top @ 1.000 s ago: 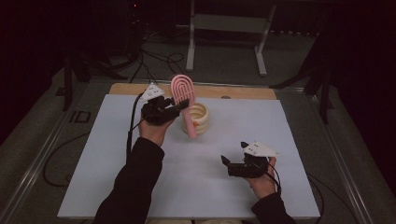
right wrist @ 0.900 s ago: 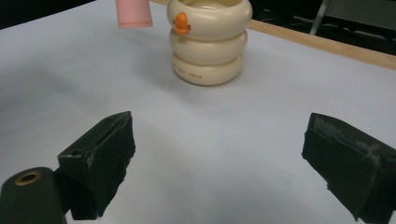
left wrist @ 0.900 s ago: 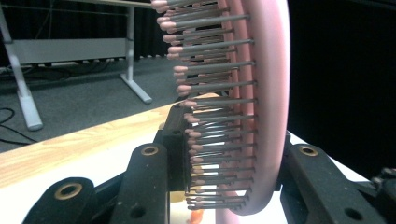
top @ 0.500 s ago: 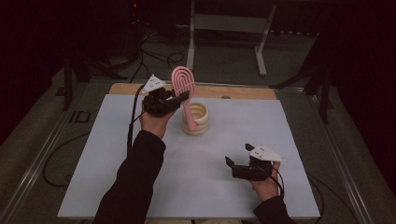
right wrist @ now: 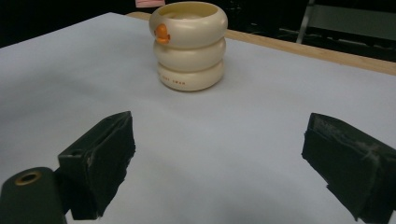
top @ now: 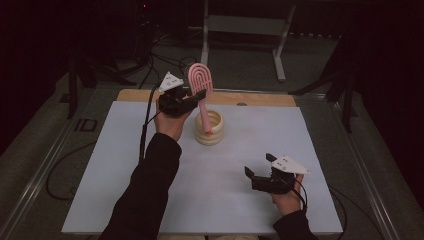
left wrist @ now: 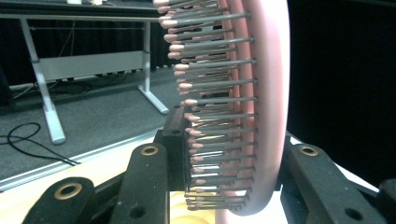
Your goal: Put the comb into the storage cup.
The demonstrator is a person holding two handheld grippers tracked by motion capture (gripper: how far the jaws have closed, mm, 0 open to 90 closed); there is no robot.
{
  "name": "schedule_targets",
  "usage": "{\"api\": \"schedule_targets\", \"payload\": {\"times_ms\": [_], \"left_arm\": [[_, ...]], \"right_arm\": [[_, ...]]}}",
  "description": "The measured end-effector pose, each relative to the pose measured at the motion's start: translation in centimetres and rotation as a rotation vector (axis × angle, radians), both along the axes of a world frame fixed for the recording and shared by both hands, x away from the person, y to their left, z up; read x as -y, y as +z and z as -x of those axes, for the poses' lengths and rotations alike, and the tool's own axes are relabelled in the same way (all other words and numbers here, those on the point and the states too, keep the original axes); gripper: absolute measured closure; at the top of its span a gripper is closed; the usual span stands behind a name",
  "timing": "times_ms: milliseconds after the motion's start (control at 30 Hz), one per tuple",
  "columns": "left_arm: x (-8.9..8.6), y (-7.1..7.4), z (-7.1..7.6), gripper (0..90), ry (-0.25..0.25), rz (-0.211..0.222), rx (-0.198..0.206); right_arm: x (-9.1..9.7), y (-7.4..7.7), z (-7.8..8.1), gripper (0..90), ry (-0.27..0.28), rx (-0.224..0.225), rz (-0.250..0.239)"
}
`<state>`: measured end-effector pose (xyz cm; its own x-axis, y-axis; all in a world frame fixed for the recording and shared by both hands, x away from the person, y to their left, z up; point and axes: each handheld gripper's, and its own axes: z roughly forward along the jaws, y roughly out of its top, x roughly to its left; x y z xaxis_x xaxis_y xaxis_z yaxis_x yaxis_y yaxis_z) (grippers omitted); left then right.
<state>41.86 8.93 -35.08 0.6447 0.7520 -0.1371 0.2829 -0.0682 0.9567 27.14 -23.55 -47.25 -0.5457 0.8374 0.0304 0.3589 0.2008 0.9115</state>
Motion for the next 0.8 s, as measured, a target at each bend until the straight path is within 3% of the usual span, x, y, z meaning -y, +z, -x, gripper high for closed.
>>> {"api": "schedule_targets", "payload": {"times_ms": [333,400,800], "left_arm": [[0.6,0.0,-1.1,64.9,0.05,0.007,0.01],[1.0,-0.2,-1.7,64.9,0.075,0.007,0.012],[2.0,-1.6,-2.6,64.8,0.107,-0.001,-0.011]], "right_arm": [[0.4,0.2,0.1,9.2,-0.007,0.013,-0.013],[0.6,0.3,0.0,9.2,-0.012,0.013,-0.017],[0.6,0.4,-0.1,9.2,-0.011,0.017,-0.025]]}}
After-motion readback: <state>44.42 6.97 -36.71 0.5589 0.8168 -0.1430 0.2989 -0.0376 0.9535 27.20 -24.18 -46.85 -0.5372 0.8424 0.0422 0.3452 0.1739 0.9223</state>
